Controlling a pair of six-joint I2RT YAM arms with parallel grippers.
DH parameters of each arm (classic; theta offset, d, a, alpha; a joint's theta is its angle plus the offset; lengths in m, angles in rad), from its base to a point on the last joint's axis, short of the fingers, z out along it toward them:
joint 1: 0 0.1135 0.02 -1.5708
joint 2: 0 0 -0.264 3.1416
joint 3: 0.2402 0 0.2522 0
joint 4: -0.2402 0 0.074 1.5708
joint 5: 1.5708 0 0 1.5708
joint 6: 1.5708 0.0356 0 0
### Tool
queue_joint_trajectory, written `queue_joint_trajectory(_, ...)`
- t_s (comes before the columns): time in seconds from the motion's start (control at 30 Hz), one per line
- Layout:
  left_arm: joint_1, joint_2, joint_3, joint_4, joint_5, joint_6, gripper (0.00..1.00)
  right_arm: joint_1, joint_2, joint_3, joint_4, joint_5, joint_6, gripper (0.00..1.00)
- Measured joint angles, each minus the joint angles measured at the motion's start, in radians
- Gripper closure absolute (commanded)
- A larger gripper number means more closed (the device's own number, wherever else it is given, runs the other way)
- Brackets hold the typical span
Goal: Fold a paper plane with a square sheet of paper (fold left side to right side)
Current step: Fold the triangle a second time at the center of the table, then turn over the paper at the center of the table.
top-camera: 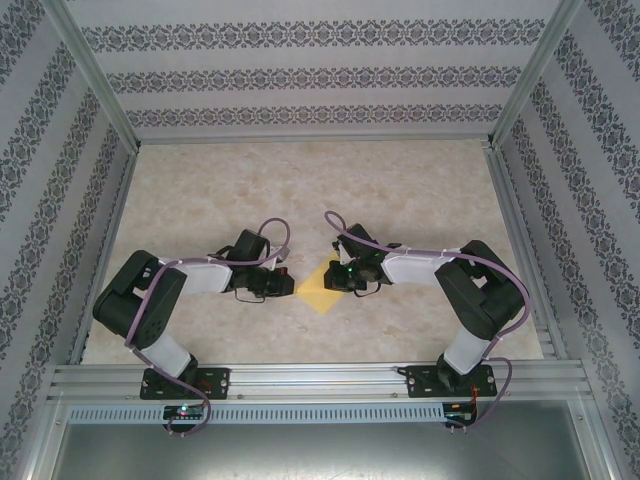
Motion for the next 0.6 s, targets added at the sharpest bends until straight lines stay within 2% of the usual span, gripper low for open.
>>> queue_joint_trajectory(0.13, 0.049, -0.049, -0.028, -0.041, -0.016, 0.012, 0.97, -0.003, -0.006, 0.0, -0.003, 0.008, -0.001, 0.86)
queue_joint_trajectory(0.27, 0.077, -0.11, -0.038, -0.084, -0.031, 0.021, 0.85, -0.024, -0.056, -0.006, -0.008, 0.043, -0.015, 0.66)
queue_joint_trajectory(0.47, 0.074, -0.194, -0.033, -0.076, 0.012, 0.013, 0.77, -0.067, -0.283, -0.029, -0.027, 0.129, -0.05, 0.39)
queue_joint_trajectory(0.6, 0.043, -0.174, -0.009, -0.036, 0.045, -0.01, 0.71, -0.128, -0.391, -0.086, -0.026, 0.154, -0.063, 0.32)
